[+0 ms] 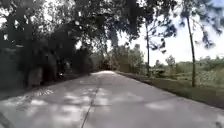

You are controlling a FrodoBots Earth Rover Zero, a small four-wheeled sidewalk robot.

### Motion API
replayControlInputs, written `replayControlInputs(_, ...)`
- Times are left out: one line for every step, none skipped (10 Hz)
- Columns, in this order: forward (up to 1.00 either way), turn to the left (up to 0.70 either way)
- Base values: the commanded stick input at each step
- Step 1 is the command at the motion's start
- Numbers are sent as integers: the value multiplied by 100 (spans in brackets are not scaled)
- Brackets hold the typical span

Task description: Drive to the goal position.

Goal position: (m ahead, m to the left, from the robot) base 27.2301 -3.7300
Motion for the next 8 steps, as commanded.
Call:
replayControlInputs(100, 19)
replayControlInputs(100, 0)
replayControlInputs(100, 0)
replayControlInputs(100, 0)
replayControlInputs(100, 0)
replayControlInputs(100, 0)
replayControlInputs(100, 0)
replayControlInputs(100, 0)
